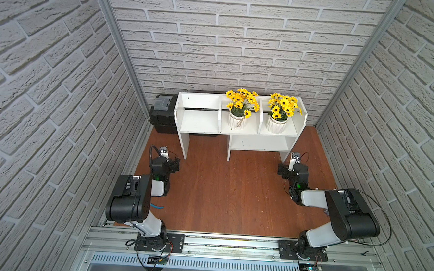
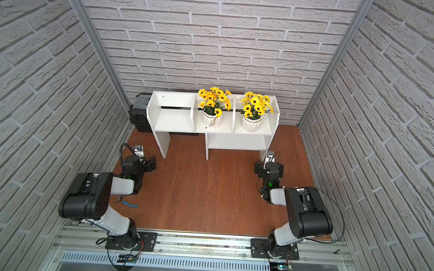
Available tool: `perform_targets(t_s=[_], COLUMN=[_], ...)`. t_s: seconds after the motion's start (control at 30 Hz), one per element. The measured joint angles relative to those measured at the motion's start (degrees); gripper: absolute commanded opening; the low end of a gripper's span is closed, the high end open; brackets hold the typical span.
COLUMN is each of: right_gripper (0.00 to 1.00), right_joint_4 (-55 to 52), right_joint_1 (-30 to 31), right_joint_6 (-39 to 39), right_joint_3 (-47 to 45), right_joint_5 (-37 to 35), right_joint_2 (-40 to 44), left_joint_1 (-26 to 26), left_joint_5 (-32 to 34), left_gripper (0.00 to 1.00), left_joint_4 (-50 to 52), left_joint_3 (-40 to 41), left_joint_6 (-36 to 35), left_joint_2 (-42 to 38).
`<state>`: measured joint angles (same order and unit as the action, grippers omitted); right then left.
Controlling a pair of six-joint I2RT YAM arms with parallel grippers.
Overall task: Take the sunflower pots off the shelves
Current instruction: Pick up the sunflower pot from the shelf.
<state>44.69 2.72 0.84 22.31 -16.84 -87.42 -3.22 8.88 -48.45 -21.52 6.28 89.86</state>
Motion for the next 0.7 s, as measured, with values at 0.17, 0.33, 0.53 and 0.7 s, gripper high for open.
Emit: perform_targets(t_s=[0.17, 0.33, 0.53, 0.7], right_gripper=[0.99, 0.99, 0.99, 0.99], right_joint_4=[0.00, -0.22, -3.74, -16.13], right_joint_1=[0.00, 0.00, 0.00, 0.72], right_joint_6=[0.00, 0.00, 0.07, 1.22], right_joint_3=[0.00, 0.00, 0.79, 7.17], right_joint_5=[0.00, 0.02, -0.33, -4.28], right_joint_2=[0.00, 0.00, 1.70, 8.52], left_joint_1=[0.00, 0.00, 0.02, 2.49], left_joint_5=[0.00, 0.00, 0.66, 7.58], left_gripper=[0.98, 0.98, 0.98, 0.98], left_joint_4=[0.00, 0.00, 1.79, 8.24], left_joint_3=[0.00, 0.00, -0.09, -1.64], left_joint_6=[0.00, 0.00, 0.24, 0.31], left_joint_2=[0.00, 0.00, -1.16, -10.23])
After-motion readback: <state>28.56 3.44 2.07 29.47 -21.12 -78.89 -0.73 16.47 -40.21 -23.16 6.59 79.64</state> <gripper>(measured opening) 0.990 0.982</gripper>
